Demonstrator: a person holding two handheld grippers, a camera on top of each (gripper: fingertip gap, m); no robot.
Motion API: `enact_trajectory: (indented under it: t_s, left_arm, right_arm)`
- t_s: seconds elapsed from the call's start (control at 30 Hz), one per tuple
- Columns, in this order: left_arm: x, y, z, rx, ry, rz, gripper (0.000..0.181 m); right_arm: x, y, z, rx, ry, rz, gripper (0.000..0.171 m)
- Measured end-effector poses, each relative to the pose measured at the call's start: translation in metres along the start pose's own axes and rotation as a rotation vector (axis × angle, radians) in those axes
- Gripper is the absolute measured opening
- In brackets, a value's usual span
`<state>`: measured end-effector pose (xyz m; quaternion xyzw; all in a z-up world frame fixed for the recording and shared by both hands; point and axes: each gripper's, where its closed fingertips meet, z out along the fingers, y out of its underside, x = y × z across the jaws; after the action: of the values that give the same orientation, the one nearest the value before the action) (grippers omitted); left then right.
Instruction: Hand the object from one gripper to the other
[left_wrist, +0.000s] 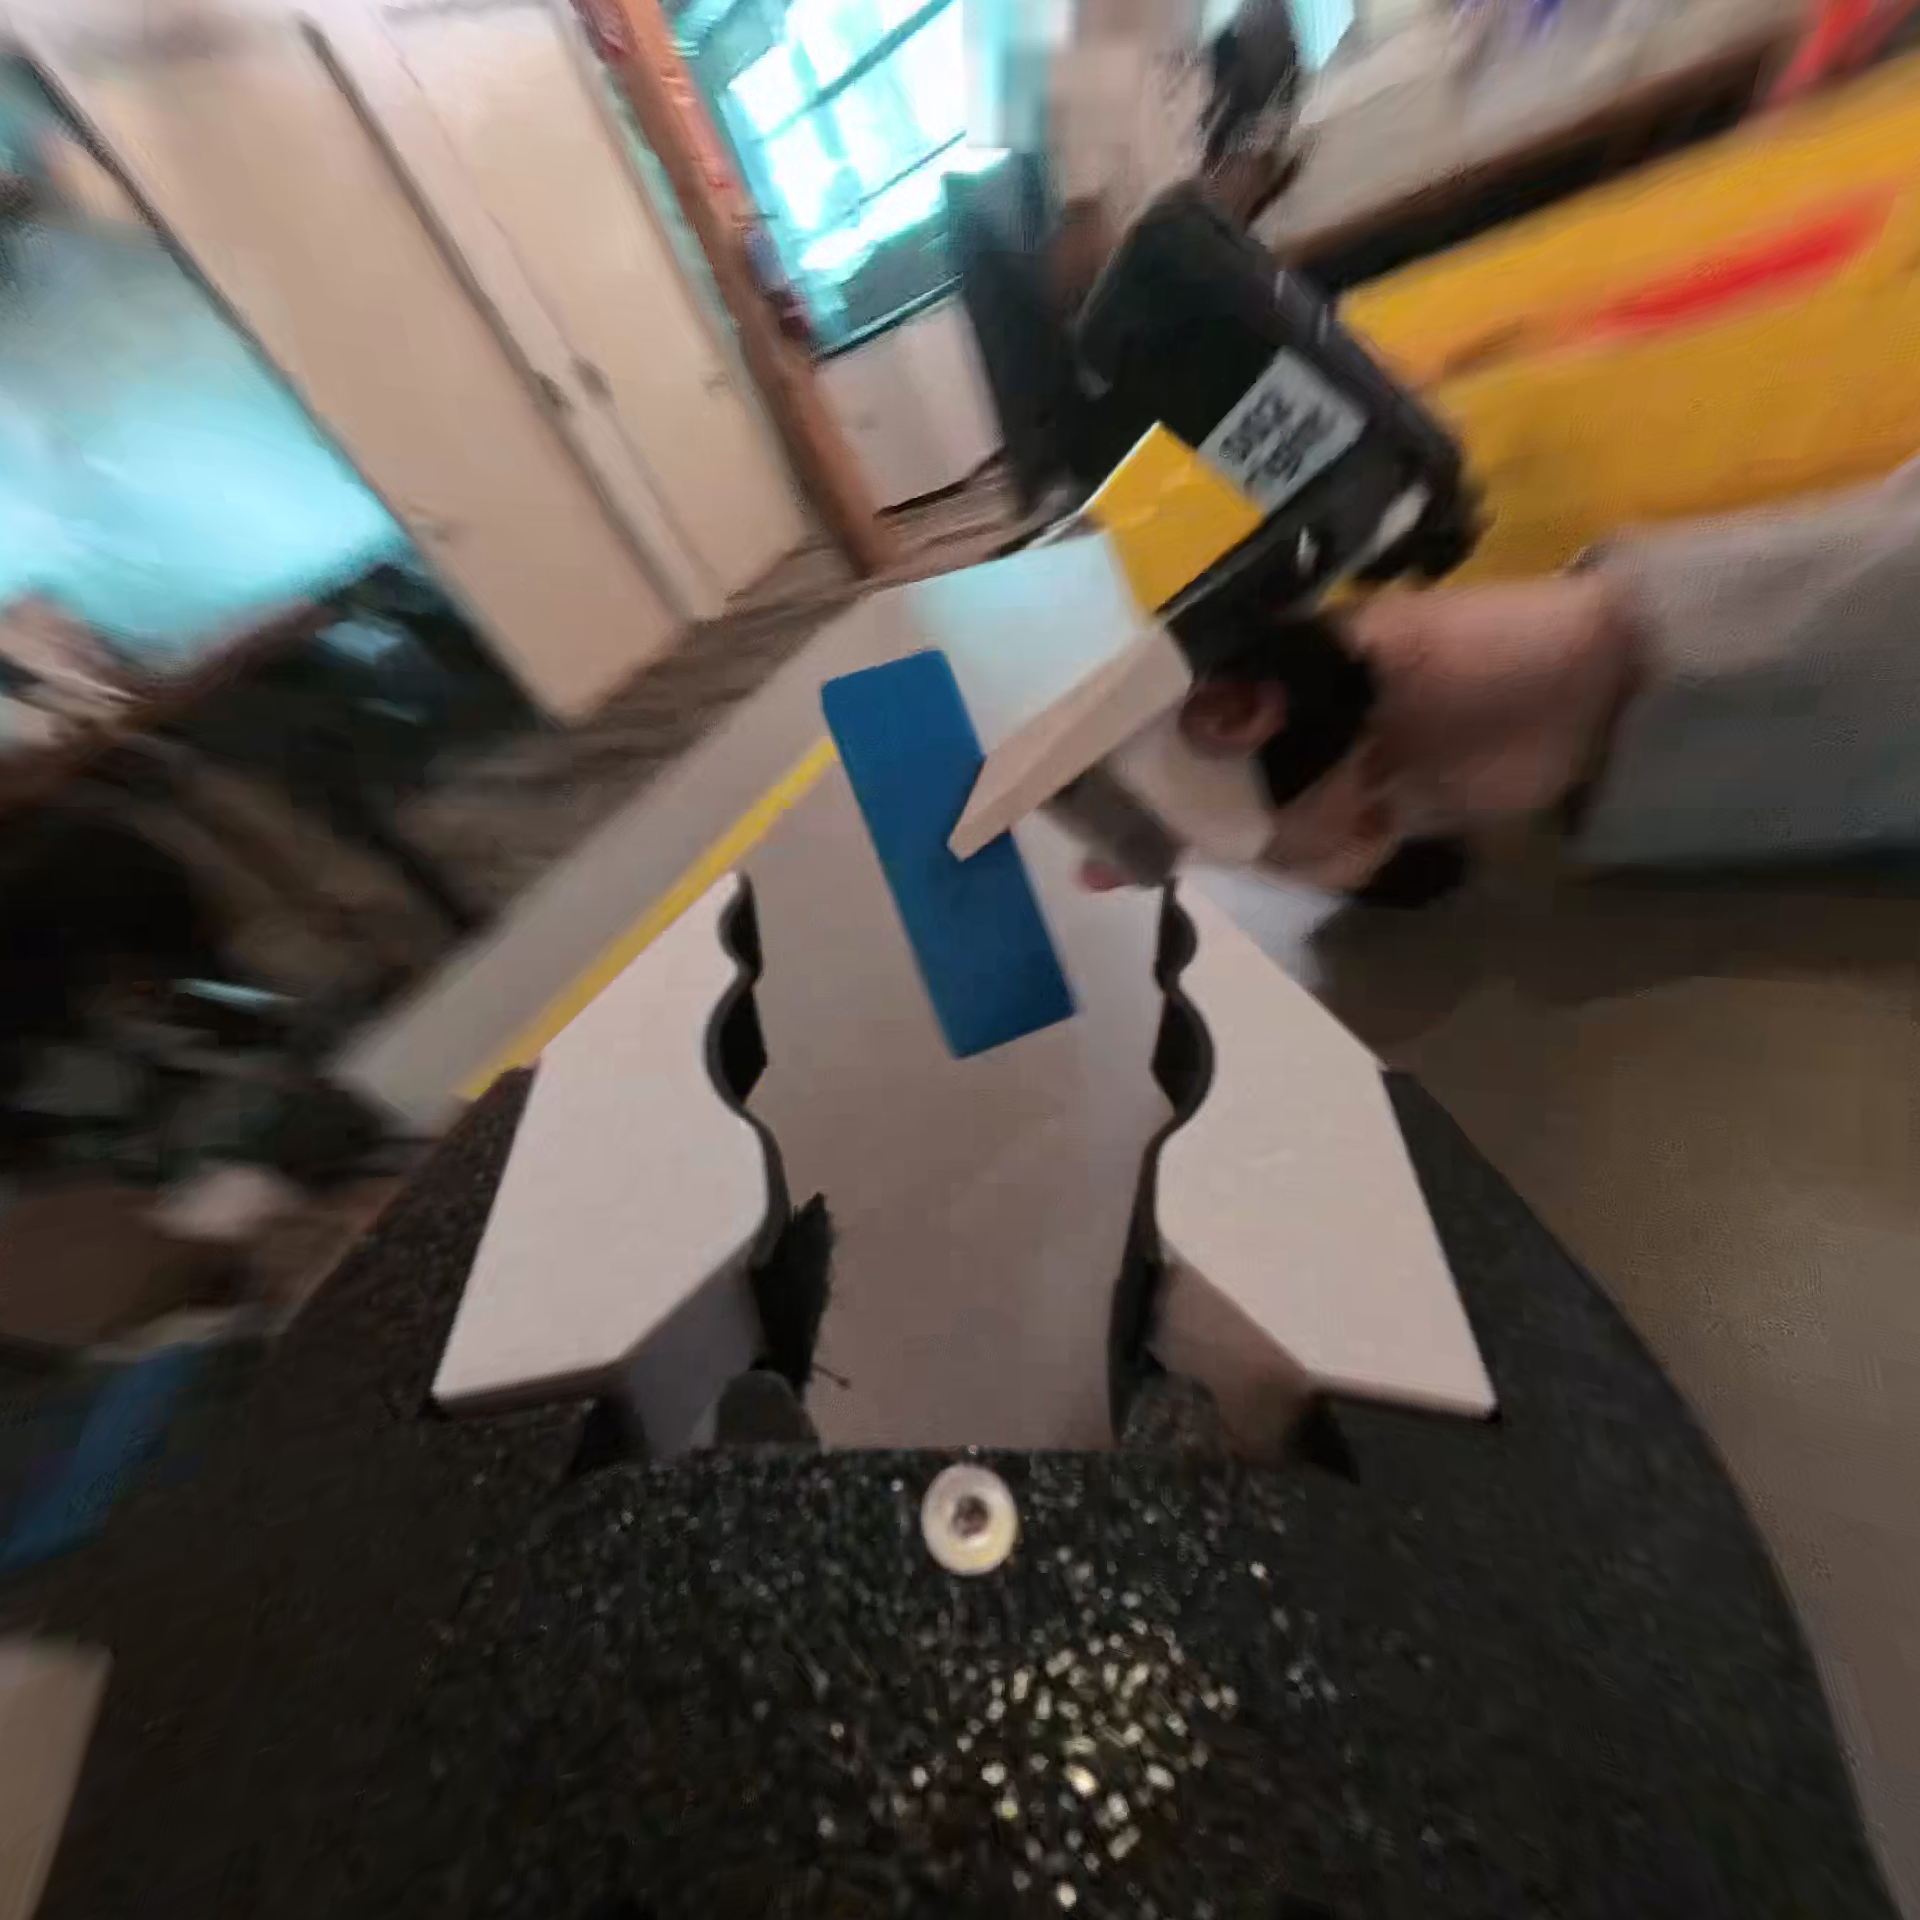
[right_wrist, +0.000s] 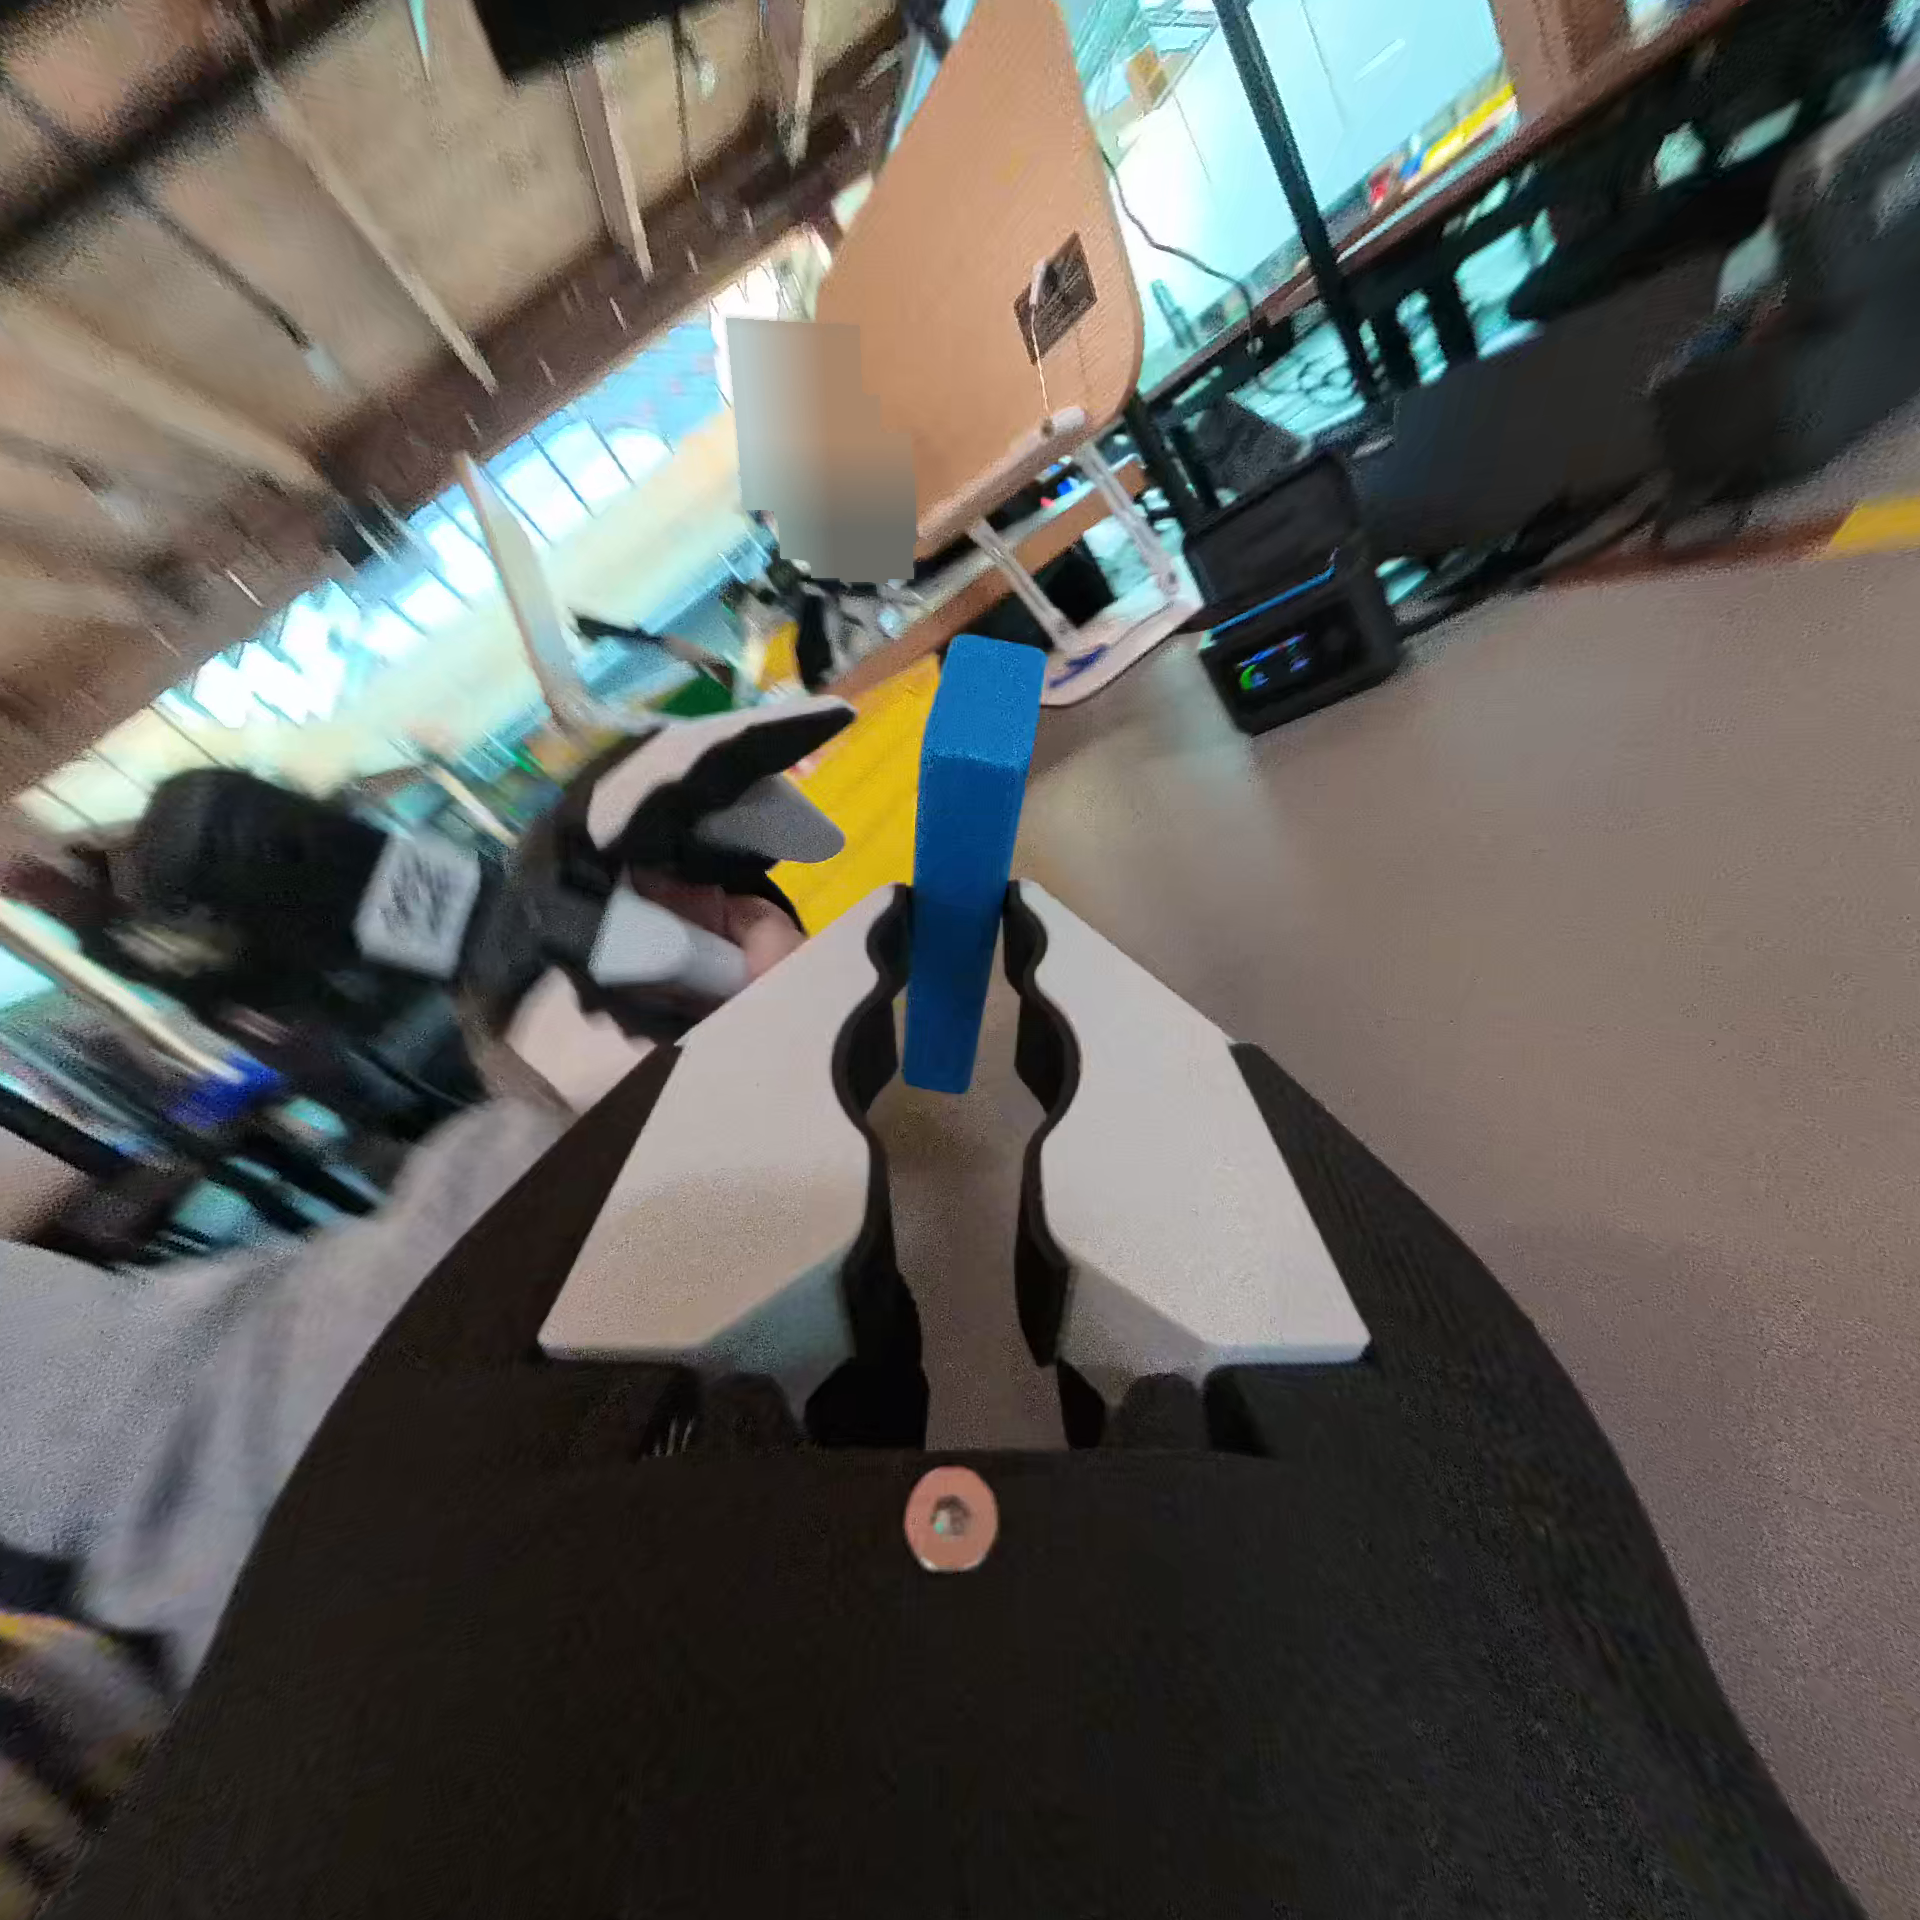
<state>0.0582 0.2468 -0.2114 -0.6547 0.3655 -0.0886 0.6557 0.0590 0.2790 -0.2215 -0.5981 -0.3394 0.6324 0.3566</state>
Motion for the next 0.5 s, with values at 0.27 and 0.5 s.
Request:
enact_trajectory:
  t_s: [0.27, 0.5]
  left_arm:
    - [-0.024, -0.005, -0.012, 0.228, 0.370, -1.090, 0.091]
    - [0.008, -0.001, 0.003, 0.121, 0.531, -1.225, 0.050]
  right_arm:
    - [0.003, -0.015, -0.011, -0.095, 0.557, -1.487, 0.016]
    - [-0.015, -0.009, 0.003, -0.162, 0.749, -2.135, 0.015]
